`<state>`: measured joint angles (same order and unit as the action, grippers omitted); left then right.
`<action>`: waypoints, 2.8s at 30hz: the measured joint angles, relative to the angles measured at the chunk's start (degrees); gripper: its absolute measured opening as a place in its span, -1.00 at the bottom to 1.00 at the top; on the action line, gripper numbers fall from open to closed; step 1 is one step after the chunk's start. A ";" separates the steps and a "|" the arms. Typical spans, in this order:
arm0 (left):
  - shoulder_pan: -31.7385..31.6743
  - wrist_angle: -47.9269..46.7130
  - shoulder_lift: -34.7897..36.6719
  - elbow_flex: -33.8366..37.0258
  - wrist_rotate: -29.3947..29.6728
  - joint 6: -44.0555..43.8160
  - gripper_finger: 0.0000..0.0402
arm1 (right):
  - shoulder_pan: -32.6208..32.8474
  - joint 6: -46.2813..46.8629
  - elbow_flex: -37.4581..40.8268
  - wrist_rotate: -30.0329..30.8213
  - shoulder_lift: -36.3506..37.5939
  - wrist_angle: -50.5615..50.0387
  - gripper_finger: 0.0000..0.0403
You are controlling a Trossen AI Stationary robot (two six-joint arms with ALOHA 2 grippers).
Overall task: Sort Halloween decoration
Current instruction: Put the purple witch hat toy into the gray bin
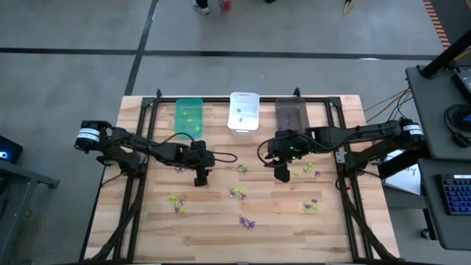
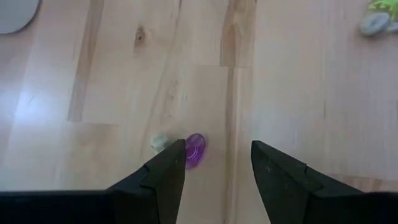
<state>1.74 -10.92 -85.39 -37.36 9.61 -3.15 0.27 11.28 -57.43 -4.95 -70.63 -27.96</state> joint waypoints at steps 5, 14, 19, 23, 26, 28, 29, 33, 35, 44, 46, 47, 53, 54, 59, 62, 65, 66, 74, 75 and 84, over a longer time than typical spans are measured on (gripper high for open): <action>0.00 0.01 -0.06 0.00 0.43 0.13 -0.18 | 0.00 0.25 0.02 0.00 0.00 0.05 -0.35; -0.07 0.53 -0.08 0.00 1.90 1.20 -0.28 | 0.00 0.65 0.02 0.00 0.00 0.04 -0.36; -0.04 0.63 -0.07 0.00 1.88 1.22 -0.31 | 0.00 0.73 0.02 0.00 -0.02 0.04 -0.37; -0.07 0.94 -0.07 0.00 3.02 2.21 -0.32 | 0.00 0.71 0.02 0.02 -0.02 0.04 -0.37; -0.11 1.72 -0.06 0.00 4.07 3.18 -0.32 | 0.00 0.71 0.02 0.02 -0.03 0.04 -0.37; -0.13 1.95 -0.06 0.00 4.33 3.79 -0.32 | 0.00 0.69 0.02 0.02 -0.04 0.04 -0.37; -0.11 1.95 -0.06 0.00 4.41 3.86 -0.32 | 0.00 0.69 0.02 0.02 -0.04 0.04 -0.37; -0.13 2.20 -0.06 0.36 4.87 3.97 -0.32 | 0.00 0.66 0.02 0.02 -0.04 0.04 -0.37; -0.13 2.45 -0.06 0.87 4.87 3.94 -0.32 | 0.00 0.61 0.02 0.02 -0.04 0.03 -0.37; -0.13 3.73 -0.09 1.95 4.91 2.57 -0.38 | 0.37 0.16 0.02 0.07 -0.04 0.04 -0.37; -0.13 5.22 -0.27 1.95 4.91 2.64 -0.40 | 0.37 0.16 0.02 0.07 -0.04 0.04 -0.37; -0.13 5.81 -0.57 1.95 4.91 2.64 -0.42 | 0.37 0.17 0.02 0.07 -0.04 0.05 -0.37; -0.13 6.36 -3.81 1.95 4.91 2.63 -0.50 | 0.58 0.54 0.02 0.11 -0.04 0.05 -0.37; -0.13 6.43 -4.35 1.93 4.91 2.48 -0.51 | 0.61 0.54 0.02 0.07 -0.04 0.04 -0.37; -0.02 7.01 -5.23 1.84 5.05 1.82 -0.59 | 1.05 0.73 0.02 0.06 -0.04 0.04 -0.37; -0.02 6.91 -4.68 1.88 4.98 1.81 -0.61 | 1.37 0.75 0.02 0.09 -0.05 0.05 -0.37; -0.04 6.87 -3.89 1.95 4.87 1.67 -0.62 | 1.69 0.75 0.02 0.15 -0.05 0.06 -0.37; -0.04 6.87 -3.64 1.93 4.87 1.60 -0.62 | 1.84 0.76 0.02 0.15 -0.07 0.06 -0.37; -0.04 6.80 -2.75 1.75 4.85 1.57 -0.62 | 2.49 1.66 0.02 0.44 -0.07 0.06 -0.37; -0.04 6.80 -2.75 1.75 4.85 1.57 -0.62 | 2.52 1.71 0.02 0.45 -0.07 0.06 -0.37; -0.04 5.63 -2.72 1.81 4.85 1.55 -0.62 | 2.62 1.80 0.02 0.46 -0.07 0.05 -0.37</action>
<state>1.69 -5.29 -88.12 -35.55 14.46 -1.61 2.90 13.08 -57.41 -4.49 -70.70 -27.91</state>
